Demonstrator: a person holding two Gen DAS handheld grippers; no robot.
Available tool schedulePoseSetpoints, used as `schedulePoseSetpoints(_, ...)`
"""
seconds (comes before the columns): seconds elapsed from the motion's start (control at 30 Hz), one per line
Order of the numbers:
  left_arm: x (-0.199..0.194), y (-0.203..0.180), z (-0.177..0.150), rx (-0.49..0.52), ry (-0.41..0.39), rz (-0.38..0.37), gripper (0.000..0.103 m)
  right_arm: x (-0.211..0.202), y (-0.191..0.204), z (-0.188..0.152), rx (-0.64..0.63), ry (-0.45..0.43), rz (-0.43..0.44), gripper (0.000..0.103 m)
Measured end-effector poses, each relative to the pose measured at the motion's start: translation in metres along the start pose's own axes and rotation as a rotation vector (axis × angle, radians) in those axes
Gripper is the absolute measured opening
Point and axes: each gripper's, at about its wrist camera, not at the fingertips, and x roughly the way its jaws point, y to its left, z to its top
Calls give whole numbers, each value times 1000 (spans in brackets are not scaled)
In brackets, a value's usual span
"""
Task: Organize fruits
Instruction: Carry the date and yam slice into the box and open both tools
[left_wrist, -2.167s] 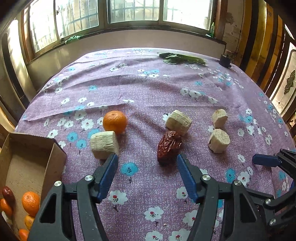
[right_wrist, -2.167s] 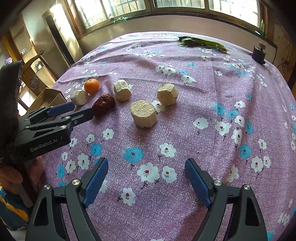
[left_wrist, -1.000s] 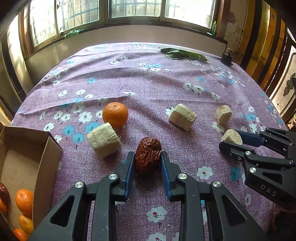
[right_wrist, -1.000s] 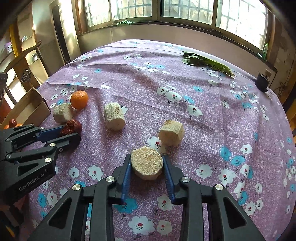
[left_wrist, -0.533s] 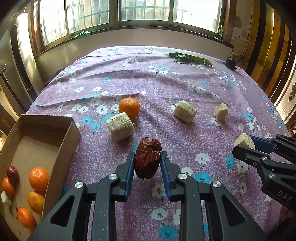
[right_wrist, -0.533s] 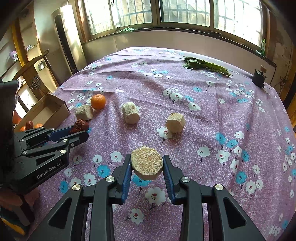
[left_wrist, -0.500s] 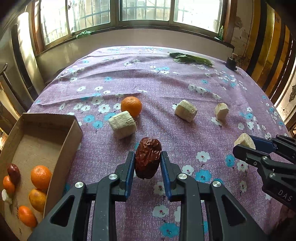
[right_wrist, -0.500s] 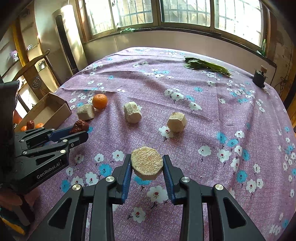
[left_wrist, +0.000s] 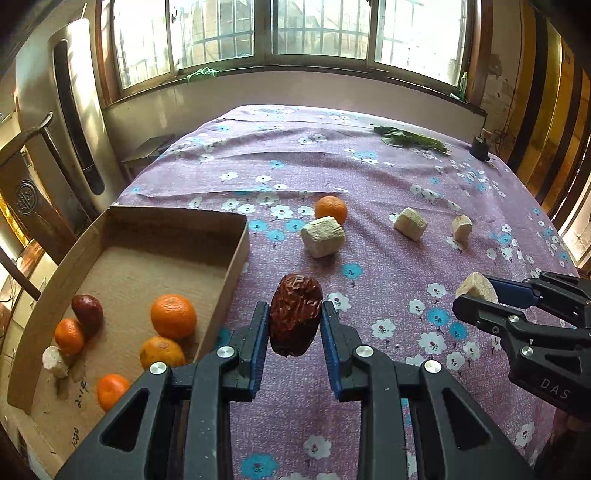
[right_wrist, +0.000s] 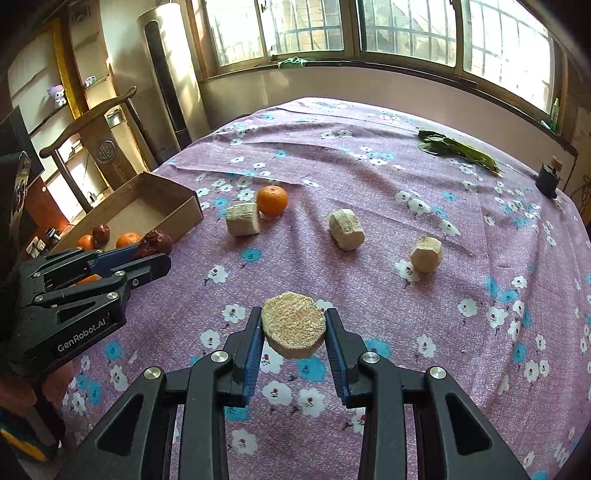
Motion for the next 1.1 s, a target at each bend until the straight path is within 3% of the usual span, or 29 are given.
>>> schedulePoseSetpoints(0.33, -20, 37, -10, -44, -20, 45, 27, 4, 49, 16, -100, 2, 47, 35)
schedulePoseSetpoints(0.7, -45, 111, -21, -144, -32, 132, 27, 26, 111, 43, -234, 14, 124, 35)
schedulePoseSetpoints(1.1, -30, 161, -40, -208, 52, 196, 27, 86, 169, 84, -353, 80, 212, 35)
